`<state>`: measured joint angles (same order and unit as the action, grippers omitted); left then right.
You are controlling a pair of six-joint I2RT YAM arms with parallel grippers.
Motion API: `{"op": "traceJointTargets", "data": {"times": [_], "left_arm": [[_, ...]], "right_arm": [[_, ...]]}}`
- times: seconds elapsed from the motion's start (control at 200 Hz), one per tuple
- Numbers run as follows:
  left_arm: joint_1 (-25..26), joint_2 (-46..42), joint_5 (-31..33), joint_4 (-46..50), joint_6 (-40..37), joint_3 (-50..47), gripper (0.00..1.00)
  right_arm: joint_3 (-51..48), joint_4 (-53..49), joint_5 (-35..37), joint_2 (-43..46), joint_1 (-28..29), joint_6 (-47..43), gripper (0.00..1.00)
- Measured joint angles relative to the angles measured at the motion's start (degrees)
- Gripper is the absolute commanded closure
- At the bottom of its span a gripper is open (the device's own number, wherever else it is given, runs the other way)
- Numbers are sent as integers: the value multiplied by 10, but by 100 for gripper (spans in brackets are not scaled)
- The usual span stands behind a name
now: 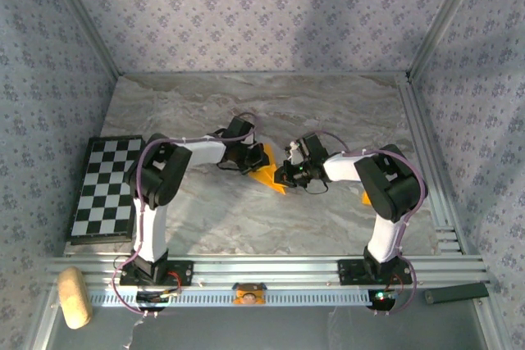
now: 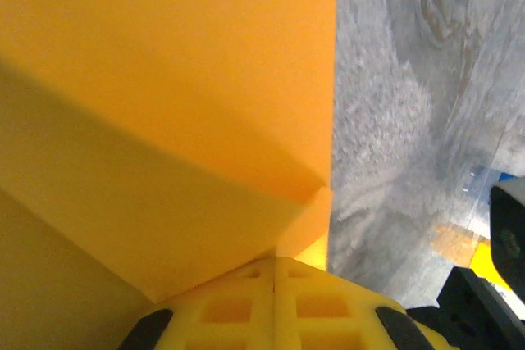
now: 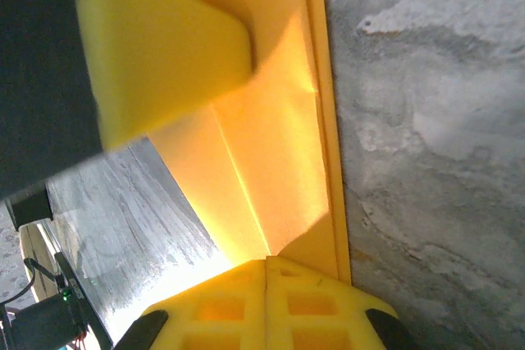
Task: Fold a paper plane with a square sheet of paper (pick it up from the middle)
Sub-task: Fourth fold the wing at the center of the table.
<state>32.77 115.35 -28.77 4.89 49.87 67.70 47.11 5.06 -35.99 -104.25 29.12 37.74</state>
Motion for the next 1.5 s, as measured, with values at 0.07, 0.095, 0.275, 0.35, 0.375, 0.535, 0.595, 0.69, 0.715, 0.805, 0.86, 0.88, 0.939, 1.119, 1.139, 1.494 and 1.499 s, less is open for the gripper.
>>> {"op": "traceJointTargets", "data": {"times": [0.07, 0.095, 0.275, 0.35, 0.375, 0.535, 0.595, 0.69, 0.715, 0.805, 0.86, 0.88, 0.939, 1.119, 1.139, 1.494, 1.499], "left_arm": [[-12, 1, 1, -3, -7, 0, 94], [-18, 2, 0, -4, -10, 0, 93], [-45, 6, -11, -9, -24, 2, 93], [-52, 11, -26, -10, -28, 4, 93], [-53, 13, -29, -9, -30, 5, 93], [-65, 27, -50, 8, -40, 26, 93], [-69, 34, -53, 19, -45, 39, 93], [-78, 43, -56, 28, -52, 53, 93], [-80, 45, -56, 30, -54, 56, 93], [-88, 51, -60, 36, -59, 67, 93], [-94, 56, -55, 42, -62, 77, 93], [-96, 58, -53, 43, -64, 81, 93], [-104, 64, -42, 46, -67, 94, 93], [-116, 75, -31, 66, -73, 119, 93], [-116, 77, -32, 71, -74, 123, 93], [-128, 55, 27, 89, -81, 133, 88], [-129, 53, 30, 89, -81, 133, 88]], "right_arm": [[0, 0, 0, 0, 0, 0, 100], [0, 0, 0, 0, 0, 0, 100], [0, 0, 0, 0, 0, 0, 100], [0, 0, 0, 0, 0, 0, 100], [0, 0, 0, 0, 0, 0, 100], [0, 3, 1, 0, 0, 0, 100], [0, 4, 2, 0, 0, 0, 100], [0, 5, 2, 0, 0, 0, 100], [0, 5, 2, 0, 0, 0, 100], [0, 5, 2, 0, 0, 0, 100], [0, 4, 2, 0, 0, 0, 100], [0, 5, 2, 0, 0, 0, 100], [0, 5, 2, 0, 0, 0, 100], [0, -1, -3, 0, -1, 0, 100], [0, -1, -3, 0, -2, 0, 100], [4, -11, -7, -1, -3, 0, 100], [4, -11, -7, -1, -3, 0, 100]]}}
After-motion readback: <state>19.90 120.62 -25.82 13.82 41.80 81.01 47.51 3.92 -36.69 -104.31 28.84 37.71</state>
